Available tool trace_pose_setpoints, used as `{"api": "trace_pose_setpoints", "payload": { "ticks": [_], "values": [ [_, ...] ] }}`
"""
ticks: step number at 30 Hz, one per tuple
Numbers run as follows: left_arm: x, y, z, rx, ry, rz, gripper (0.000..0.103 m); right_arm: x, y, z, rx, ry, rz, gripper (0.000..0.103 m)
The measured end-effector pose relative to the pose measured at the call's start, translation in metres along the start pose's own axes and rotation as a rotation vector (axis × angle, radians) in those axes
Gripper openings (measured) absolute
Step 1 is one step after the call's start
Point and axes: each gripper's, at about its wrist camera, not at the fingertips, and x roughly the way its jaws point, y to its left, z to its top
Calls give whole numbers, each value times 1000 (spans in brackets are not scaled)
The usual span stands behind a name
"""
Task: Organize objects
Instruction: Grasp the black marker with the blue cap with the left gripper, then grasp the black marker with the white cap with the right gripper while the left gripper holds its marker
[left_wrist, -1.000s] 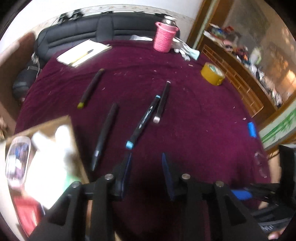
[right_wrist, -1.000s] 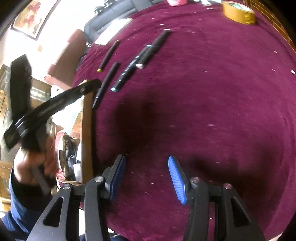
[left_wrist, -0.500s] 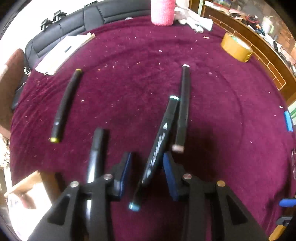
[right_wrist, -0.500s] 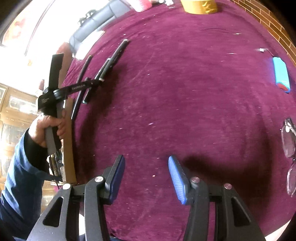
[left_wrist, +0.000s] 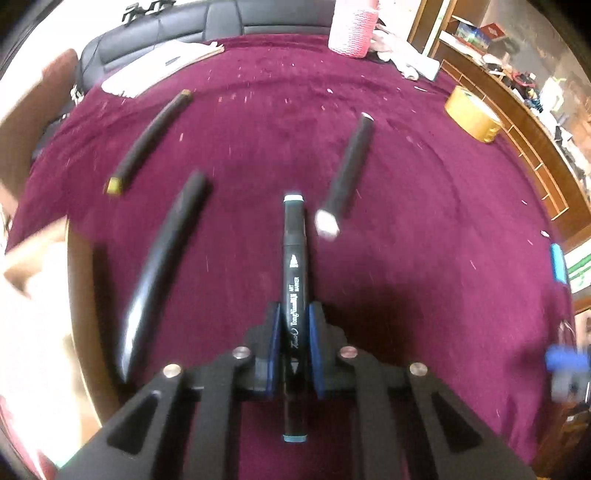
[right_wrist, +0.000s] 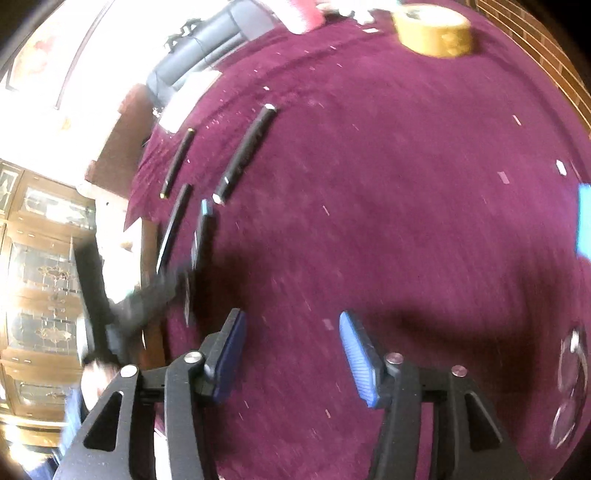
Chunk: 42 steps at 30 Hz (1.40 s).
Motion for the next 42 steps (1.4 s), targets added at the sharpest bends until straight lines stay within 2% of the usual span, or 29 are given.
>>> {"api": "trace_pose_setpoints", "payload": {
  "ticks": [4, 7, 10, 14, 19, 20, 22, 23, 24, 29, 31, 36, 42],
  "values": [
    [-21, -4, -48, -41, -8, -9, 14, 18, 25, 42, -12, 6, -8, 61],
    [-29, -7, -66, -51, -15, -11, 14, 42, 43, 74, 1, 14, -2, 61],
    [-33, -6, -75, -52, -18, -7, 14, 73, 61, 106, 7, 25, -32, 61],
    [-36, -3, -82, -60, -28, -15, 14, 104, 75, 130, 9, 48, -85, 61],
    [-36, -3, -82, -69, -38, -19, 14, 132, 83, 145, -10, 49, -176, 61],
    [-36, -4, -83, -66, -41, -18, 14, 138, 85, 148, -24, 50, -194, 59],
    [-37, -4, -85, -62, -45, -17, 14, 143, 91, 150, -82, 39, -257, 47],
    [-36, -5, -84, -60, -45, -17, 14, 145, 94, 149, -118, 40, -285, 34],
    [-36, -5, -84, -62, -45, -19, 14, 145, 94, 149, -138, 35, -297, 28],
    [-35, -6, -80, -62, -46, -19, 14, 137, 78, 137, -180, 60, -270, 18],
    [-34, -8, -77, -54, -47, -13, 14, 127, 72, 121, -218, 73, -267, 17],
    [-31, -10, -72, -40, -61, -9, 14, 103, 50, 62, -224, 119, -195, 17],
    [-31, -7, -71, -36, -74, -12, 14, 68, 30, -2, -188, 109, -96, 17]
  ]
}}
